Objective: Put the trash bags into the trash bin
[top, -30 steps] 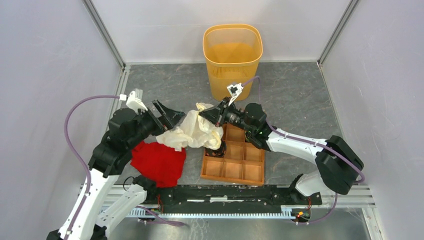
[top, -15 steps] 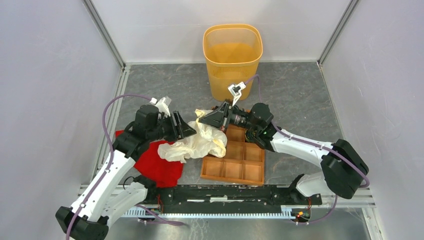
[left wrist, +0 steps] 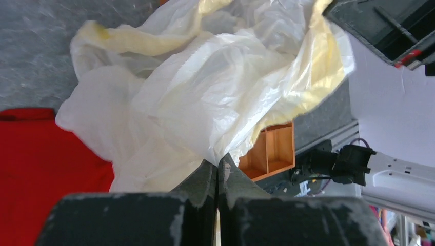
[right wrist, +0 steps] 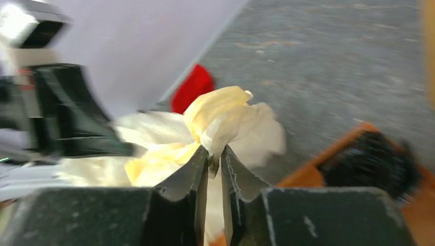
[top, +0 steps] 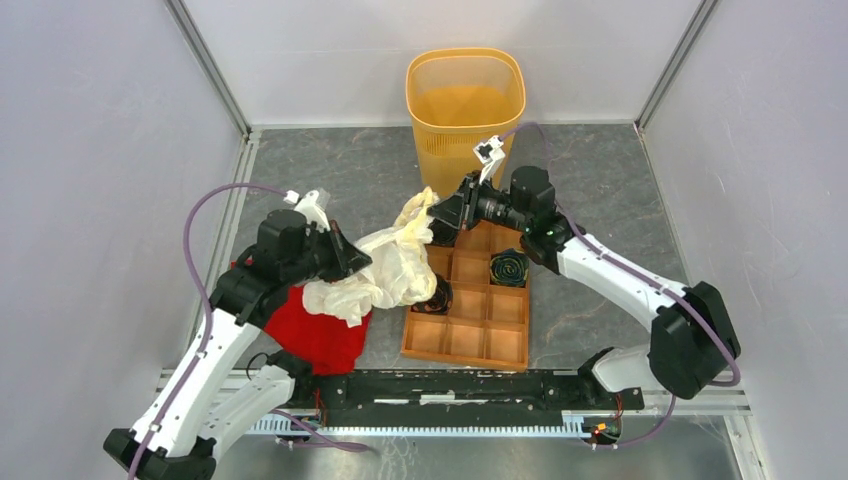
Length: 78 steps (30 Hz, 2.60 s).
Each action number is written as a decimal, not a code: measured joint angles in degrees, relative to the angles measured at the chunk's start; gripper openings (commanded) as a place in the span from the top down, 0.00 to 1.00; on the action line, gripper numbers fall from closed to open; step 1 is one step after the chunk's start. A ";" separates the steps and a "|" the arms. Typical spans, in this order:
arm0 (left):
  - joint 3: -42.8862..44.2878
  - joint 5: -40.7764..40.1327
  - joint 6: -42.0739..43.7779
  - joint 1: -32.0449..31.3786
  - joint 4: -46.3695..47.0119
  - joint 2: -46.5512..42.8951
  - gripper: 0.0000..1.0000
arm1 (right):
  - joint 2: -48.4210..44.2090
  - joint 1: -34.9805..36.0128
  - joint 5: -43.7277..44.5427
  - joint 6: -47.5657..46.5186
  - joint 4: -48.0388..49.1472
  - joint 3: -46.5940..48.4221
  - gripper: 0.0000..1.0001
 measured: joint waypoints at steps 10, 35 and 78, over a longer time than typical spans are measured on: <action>6.47 -9.09 1.86 0.00 -3.06 -2.47 0.98 | -10.51 4.11 18.01 -21.29 -27.36 4.13 0.18; 9.75 -8.11 1.20 0.00 -4.39 -2.47 0.98 | -7.87 1.86 8.00 -8.50 12.31 -19.15 1.00; -9.51 5.92 3.06 -3.87 3.56 5.88 0.54 | -0.92 -2.71 -9.64 14.84 28.06 -9.49 1.00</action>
